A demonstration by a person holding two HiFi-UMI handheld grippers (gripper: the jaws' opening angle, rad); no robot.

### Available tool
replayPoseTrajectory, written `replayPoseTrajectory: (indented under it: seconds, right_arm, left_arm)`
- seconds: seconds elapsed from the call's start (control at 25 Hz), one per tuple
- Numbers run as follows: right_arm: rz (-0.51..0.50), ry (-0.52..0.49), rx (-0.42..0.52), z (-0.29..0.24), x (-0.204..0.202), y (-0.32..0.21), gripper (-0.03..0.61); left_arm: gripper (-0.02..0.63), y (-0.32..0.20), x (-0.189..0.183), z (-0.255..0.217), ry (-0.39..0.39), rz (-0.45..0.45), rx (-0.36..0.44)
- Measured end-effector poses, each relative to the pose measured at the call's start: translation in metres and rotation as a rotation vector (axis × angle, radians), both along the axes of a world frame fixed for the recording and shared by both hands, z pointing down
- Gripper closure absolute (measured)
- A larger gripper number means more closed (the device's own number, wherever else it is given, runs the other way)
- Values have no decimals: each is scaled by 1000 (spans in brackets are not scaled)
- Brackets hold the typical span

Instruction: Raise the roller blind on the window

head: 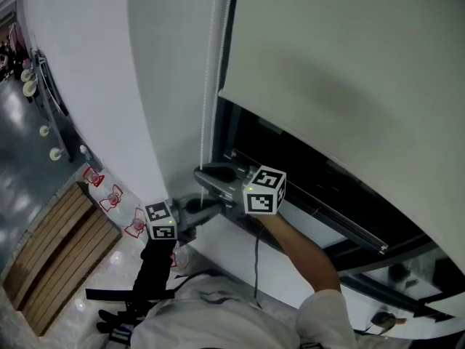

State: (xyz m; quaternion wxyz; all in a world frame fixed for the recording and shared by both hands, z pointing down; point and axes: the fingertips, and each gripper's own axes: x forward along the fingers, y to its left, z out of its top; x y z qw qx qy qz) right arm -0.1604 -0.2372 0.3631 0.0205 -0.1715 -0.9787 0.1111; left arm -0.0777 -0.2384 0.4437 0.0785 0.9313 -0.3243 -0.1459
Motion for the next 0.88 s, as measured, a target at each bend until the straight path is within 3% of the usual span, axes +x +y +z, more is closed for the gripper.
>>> replayPoseTrajectory:
  seconds: [0.08,0.16,0.32,0.6,0.88]
  right_arm:
    - [14,-18,43,-5,0,-2,550]
    - [14,-55,46,-21,1,-4,465]
    - [4,-167,78,-82,-2,-10,434]
    - [-4,-335,202,-202,-7,-13,430]
    - [3,-443,247,-288,-9,-21,434]
  left_arm:
    - [615,0,0,-1,-1,-3,2]
    - [615,0,0,-1,-1,-4,1]
    - [615,-1,-1,0,-1,-5,0]
    - [615,0,-1,0,3,-9,2]
    - [615,1,-1,3,9,-12,-4]
